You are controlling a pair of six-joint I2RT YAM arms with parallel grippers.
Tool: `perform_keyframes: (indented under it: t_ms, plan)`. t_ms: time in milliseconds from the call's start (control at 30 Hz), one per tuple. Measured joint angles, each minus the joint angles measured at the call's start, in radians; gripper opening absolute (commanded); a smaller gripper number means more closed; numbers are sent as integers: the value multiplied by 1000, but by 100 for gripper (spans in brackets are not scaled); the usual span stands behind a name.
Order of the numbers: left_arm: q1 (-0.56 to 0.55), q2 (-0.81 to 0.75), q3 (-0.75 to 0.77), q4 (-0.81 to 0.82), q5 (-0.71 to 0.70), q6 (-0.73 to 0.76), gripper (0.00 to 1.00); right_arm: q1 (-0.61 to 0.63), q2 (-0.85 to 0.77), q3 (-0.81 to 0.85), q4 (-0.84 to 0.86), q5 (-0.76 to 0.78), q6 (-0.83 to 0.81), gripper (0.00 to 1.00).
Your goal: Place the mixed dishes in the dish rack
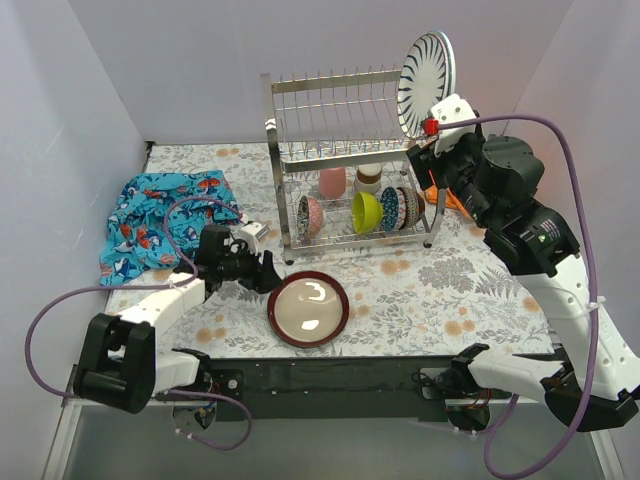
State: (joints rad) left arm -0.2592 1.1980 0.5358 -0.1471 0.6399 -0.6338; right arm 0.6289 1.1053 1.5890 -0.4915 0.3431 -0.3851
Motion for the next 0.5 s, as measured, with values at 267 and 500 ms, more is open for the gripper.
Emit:
perform_keyframes:
  t_ms: [267,500]
  plan:
    - [0,247,105,-108,17,97,45,0,-51,-89,-40,-188,-13,74]
    - [3,349,182,-212,87,176,0,0,-63,-233,-43,-272,-6,74]
